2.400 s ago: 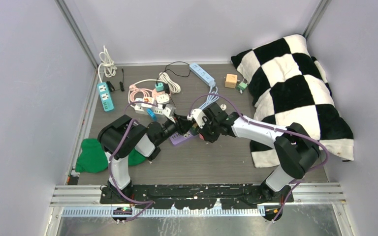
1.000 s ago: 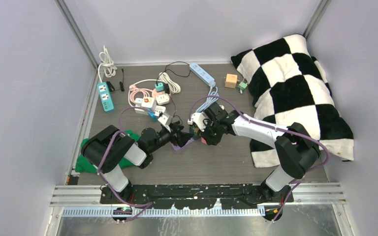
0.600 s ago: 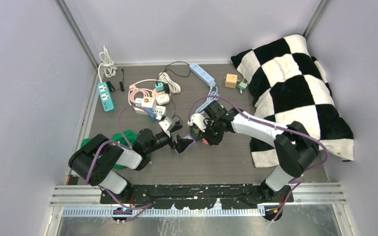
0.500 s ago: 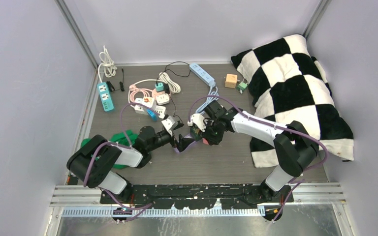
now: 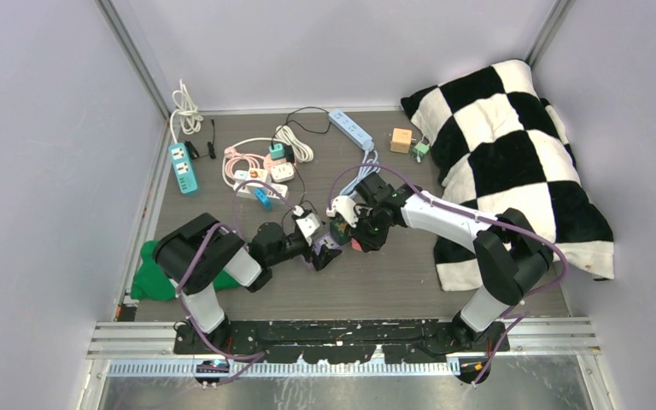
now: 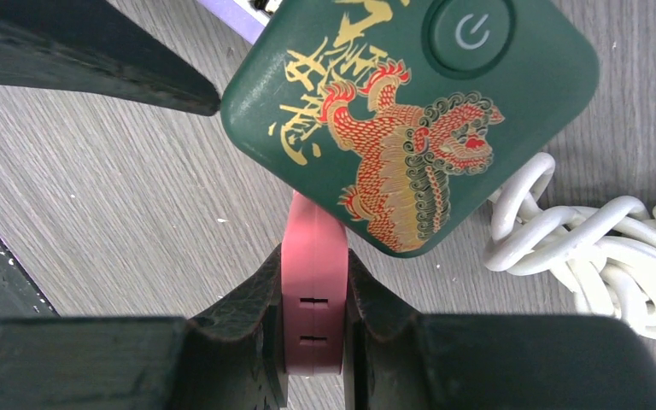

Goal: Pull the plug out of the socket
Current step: Remove the plug from the socket.

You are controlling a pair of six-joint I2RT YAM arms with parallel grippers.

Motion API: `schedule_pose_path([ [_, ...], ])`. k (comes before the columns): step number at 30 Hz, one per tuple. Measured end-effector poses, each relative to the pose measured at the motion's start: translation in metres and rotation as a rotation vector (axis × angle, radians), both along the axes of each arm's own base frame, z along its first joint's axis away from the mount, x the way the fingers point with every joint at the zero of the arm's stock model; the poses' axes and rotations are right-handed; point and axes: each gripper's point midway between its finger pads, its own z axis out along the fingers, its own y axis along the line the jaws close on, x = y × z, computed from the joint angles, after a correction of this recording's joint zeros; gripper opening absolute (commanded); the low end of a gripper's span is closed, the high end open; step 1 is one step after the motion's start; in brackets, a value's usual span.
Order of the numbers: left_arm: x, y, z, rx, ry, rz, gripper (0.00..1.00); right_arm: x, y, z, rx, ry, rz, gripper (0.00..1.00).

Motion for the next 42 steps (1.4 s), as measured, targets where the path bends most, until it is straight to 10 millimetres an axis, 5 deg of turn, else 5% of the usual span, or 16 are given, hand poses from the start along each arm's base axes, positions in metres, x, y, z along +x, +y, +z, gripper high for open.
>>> schedule_pose_path([
  [7,0.013,-0.010,0.006,-0.022,-0.045,0.023,0.98,0.001,-0.001,0.000,0.005,0.005,-0.004,0.01],
  [13,0.018,-0.018,0.011,-0.050,-0.055,0.015,0.85,0.000,0.000,-0.001,0.010,0.014,-0.006,0.01],
  [17,0.017,-0.022,0.007,-0.055,-0.027,0.008,0.68,0.001,-0.001,0.000,0.012,0.018,-0.010,0.01],
  [22,0.012,-0.025,0.006,-0.071,0.007,-0.007,0.28,0.003,-0.003,0.000,0.015,0.020,-0.020,0.01],
  [29,0.011,-0.026,0.006,-0.079,0.024,-0.005,0.03,0.003,-0.003,0.000,0.018,0.028,-0.039,0.01],
  [42,0.008,-0.028,0.005,-0.082,0.010,0.019,0.00,-0.007,0.004,-0.001,-0.013,0.023,-0.122,0.01],
])
